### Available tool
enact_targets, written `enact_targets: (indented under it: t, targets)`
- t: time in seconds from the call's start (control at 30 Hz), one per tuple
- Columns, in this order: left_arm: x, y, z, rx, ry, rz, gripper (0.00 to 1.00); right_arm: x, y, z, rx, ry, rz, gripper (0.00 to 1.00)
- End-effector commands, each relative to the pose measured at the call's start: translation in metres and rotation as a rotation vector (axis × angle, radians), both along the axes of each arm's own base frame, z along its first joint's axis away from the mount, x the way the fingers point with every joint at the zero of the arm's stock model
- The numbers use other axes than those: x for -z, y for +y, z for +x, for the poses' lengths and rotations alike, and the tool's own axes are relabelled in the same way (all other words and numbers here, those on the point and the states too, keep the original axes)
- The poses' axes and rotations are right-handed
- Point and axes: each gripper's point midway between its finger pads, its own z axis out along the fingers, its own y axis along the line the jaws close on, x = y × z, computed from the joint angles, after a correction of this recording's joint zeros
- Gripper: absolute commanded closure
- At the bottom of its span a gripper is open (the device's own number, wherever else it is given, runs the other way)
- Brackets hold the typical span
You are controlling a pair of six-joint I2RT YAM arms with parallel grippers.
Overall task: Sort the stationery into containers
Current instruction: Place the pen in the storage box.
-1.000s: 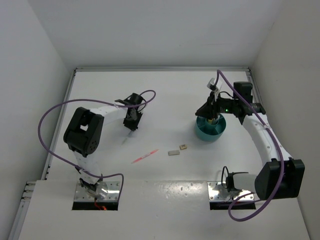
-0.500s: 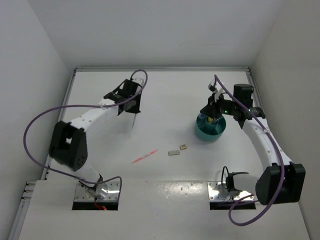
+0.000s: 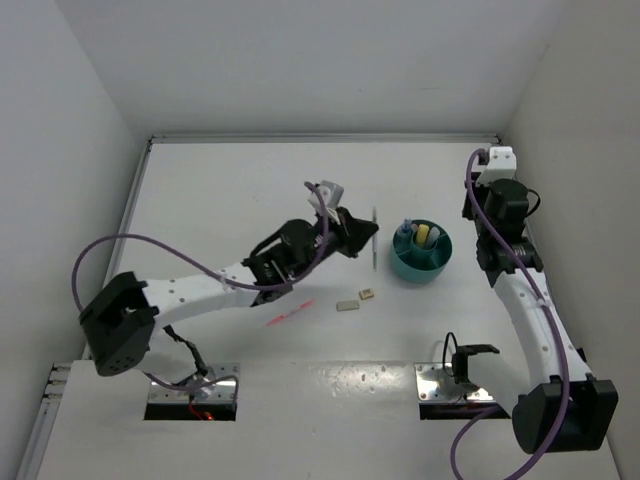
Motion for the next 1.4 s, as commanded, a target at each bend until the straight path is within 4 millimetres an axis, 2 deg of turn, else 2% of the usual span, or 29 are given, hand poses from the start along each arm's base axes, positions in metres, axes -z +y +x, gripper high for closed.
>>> enact_targets:
  t: [0.0,0.03,0.07,0.1,0.13,0.17,0.2,0.23,0.27,0.3,0.37,0.4,0.43,0.47,0.53,0.57,0.7,0.73,0.77,0.8,0.97,1.03,1.13,1.3,1.33,1.37]
  targets:
    - [-0.066,-0.017,-0.003,-0.11,-0.183,-0.256,1.0,-0.019,-0.023,-0.004,0.173,-0.118,0.068,0.79]
    - [-0.075,-0.024,-0.003,-0.127,-0.203,-0.272,1.0,-0.023,-0.026,-0.006,0.185,-0.134,0.083,0.79]
    - [-0.063,-0.037,-0.004,-0.164,-0.193,-0.254,1.0,-0.025,-0.026,-0.005,0.185,-0.143,0.084,0.79]
    - [-0.058,-0.043,-0.002,-0.196,-0.193,-0.235,1.0,-0.021,-0.026,-0.006,0.188,-0.136,0.095,0.79]
    - [-0.07,-0.048,0.0,-0.228,-0.215,-0.245,1.0,-0.027,-0.026,-0.007,0.187,-0.156,0.097,0.79]
    - [-0.068,-0.05,0.005,-0.283,-0.202,-0.242,1.0,-0.022,-0.026,-0.007,0.187,-0.147,0.096,0.79]
    - [-0.052,-0.062,0.009,-0.291,-0.197,-0.205,1.0,-0.02,-0.029,-0.007,0.196,-0.149,0.096,0.79]
    - [-0.049,-0.069,0.008,-0.296,-0.209,-0.181,1.0,-0.028,-0.031,-0.009,0.206,-0.177,0.096,0.79]
    - [-0.053,-0.071,0.015,-0.336,-0.209,-0.188,1.0,-0.023,-0.033,-0.01,0.218,-0.167,0.092,0.79]
    - [-0.034,-0.085,0.015,-0.324,-0.206,-0.148,1.0,-0.028,-0.033,-0.01,0.217,-0.188,0.094,0.79]
    - [-0.028,-0.092,0.021,-0.346,-0.199,-0.143,1.0,-0.026,-0.038,-0.011,0.237,-0.191,0.092,0.79]
    - [-0.018,-0.093,0.024,-0.358,-0.192,-0.125,1.0,-0.025,-0.038,-0.013,0.237,-0.191,0.092,0.79]
    - [-0.017,-0.095,0.026,-0.369,-0.196,-0.124,1.0,-0.028,-0.038,-0.013,0.236,-0.203,0.093,0.79]
    - [-0.004,-0.097,0.028,-0.376,-0.189,-0.1,1.0,-0.028,-0.037,-0.013,0.238,-0.206,0.102,0.79]
    - [-0.001,-0.098,0.032,-0.396,-0.194,-0.097,1.0,-0.025,-0.042,-0.014,0.256,-0.207,0.099,0.78]
    - [0.001,-0.098,0.034,-0.409,-0.203,-0.08,1.0,-0.03,-0.042,-0.014,0.255,-0.225,0.101,0.78]
    - [0.02,-0.103,0.041,-0.438,-0.198,-0.04,1.0,-0.028,-0.045,-0.015,0.266,-0.228,0.108,0.78]
    - [0.016,-0.104,0.041,-0.439,-0.2,-0.05,1.0,-0.028,-0.045,-0.015,0.266,-0.228,0.108,0.78]
    - [0.024,-0.106,0.042,-0.438,-0.197,-0.035,1.0,-0.031,-0.045,-0.016,0.266,-0.237,0.109,0.78]
    - [0.02,-0.105,0.043,-0.448,-0.196,-0.043,1.0,-0.027,-0.045,-0.017,0.266,-0.228,0.108,0.78]
    - [0.047,-0.111,0.047,-0.453,-0.184,0.018,1.0,-0.027,-0.048,-0.017,0.277,-0.231,0.116,0.78]
    - [0.049,-0.112,0.043,-0.452,-0.181,0.027,1.0,-0.027,-0.048,-0.017,0.277,-0.231,0.116,0.78]
    - [0.064,-0.113,0.043,-0.448,-0.171,0.05,1.0,-0.027,-0.047,-0.017,0.278,-0.233,0.125,0.78]
    - [0.07,-0.119,0.034,-0.436,-0.163,0.05,1.0,-0.027,-0.05,-0.018,0.288,-0.233,0.124,0.78]
    - [0.072,-0.119,0.034,-0.435,-0.162,0.059,0.97,-0.027,-0.049,-0.017,0.279,-0.233,0.126,0.78]
    - [0.072,-0.122,0.03,-0.426,-0.168,0.067,0.91,-0.027,-0.049,-0.017,0.279,-0.233,0.126,0.78]
